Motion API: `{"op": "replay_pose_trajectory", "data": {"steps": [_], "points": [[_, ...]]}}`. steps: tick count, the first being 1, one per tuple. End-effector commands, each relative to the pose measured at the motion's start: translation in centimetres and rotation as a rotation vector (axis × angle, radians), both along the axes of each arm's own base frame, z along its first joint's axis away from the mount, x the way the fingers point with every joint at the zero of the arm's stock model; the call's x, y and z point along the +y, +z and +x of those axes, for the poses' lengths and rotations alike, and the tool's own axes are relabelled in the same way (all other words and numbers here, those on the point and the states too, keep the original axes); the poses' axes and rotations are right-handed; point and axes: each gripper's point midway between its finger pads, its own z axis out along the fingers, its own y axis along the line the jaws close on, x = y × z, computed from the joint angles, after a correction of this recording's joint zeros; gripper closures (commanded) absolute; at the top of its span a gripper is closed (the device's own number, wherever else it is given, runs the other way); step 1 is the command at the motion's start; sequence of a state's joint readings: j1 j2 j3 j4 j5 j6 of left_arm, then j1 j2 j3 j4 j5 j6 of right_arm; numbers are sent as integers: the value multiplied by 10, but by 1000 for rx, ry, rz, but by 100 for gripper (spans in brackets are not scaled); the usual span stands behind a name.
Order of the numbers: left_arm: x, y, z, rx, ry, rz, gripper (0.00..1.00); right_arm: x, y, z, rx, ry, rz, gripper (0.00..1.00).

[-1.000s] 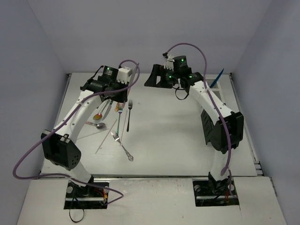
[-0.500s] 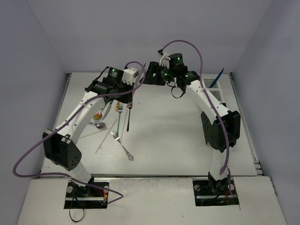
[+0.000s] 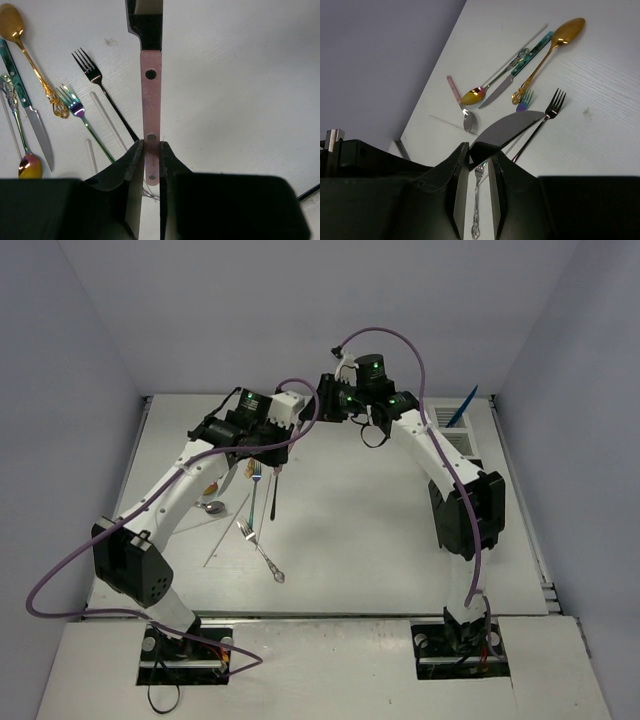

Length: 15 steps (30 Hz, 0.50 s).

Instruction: Sort the eating utensils into containers

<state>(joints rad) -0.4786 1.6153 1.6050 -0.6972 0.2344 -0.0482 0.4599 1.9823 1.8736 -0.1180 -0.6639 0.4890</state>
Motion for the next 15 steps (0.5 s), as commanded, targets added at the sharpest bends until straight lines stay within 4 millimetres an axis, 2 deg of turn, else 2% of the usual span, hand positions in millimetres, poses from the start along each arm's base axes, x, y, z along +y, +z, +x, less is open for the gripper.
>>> {"op": "replay_pose_trajectory", "data": {"steps": [1,3,6,8,9,10,12,13,15], "points": [[-3,44,3,-147,-16,-54,100,12,47,-5,-117,66,91,89],[-2,44,3,-151,-15,-53,100,13,49,-7,-112,80,102,99],[-1,43,2,-152,-15,-46,98,13,51,-10,-117,87,107,100],[1,41,1,-149,-13,-39,81,10,54,-10,-129,86,106,100],[2,42,0,-155,-10,-36,61,6,56,-7,-140,79,104,100],[5,43,-1,-160,-6,-32,45,1,59,-6,-151,72,102,100],[10,47,-3,-177,7,-20,21,-15,67,2,-176,41,100,100],[15,48,-4,-186,16,-13,14,-28,71,9,-192,17,96,100],[19,50,-7,-191,19,-14,11,-60,79,24,-217,-45,87,100]]}}
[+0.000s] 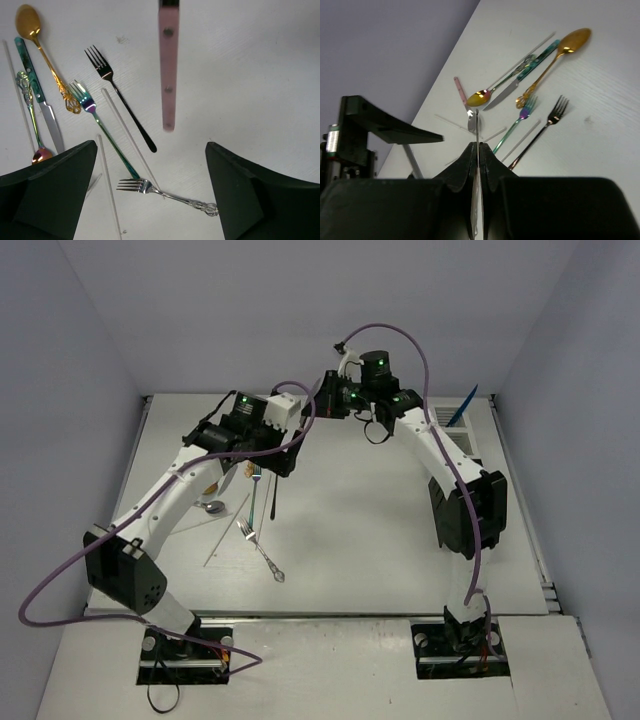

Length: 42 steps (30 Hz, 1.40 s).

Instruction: Sort the eating utensils into containers

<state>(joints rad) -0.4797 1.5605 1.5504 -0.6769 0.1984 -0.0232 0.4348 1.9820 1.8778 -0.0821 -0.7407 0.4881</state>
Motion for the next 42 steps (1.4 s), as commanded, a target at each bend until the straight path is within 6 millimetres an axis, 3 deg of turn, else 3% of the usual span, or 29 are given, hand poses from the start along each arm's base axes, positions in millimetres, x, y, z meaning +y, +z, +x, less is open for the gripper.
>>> {"op": "replay_pose_trajectory", "data": {"steps": [1,8,9,10,12,16,20,24,42], "points": [[10,51,-4,-157,11,-47,11,-70,69,29,-203,-119,41,100],[26,56,-11,-173,16,-32,11,-213,107,82,-376,-422,-86,100],[28,54,-10,-169,21,-25,10,-234,116,87,-396,-477,-115,100],[32,52,-10,-163,29,-19,10,-242,126,87,-438,-494,-153,100],[35,47,-8,-154,39,-8,10,-283,138,93,-489,-593,-234,100],[41,35,-3,-133,61,22,10,-335,151,99,-562,-730,-386,100],[47,28,3,-120,81,42,10,-374,133,106,-538,-800,-471,100],[52,22,6,-109,94,51,10,-393,115,111,-500,-804,-476,100],[91,0,21,-48,201,70,10,-399,28,133,-356,-733,-528,100]]}}
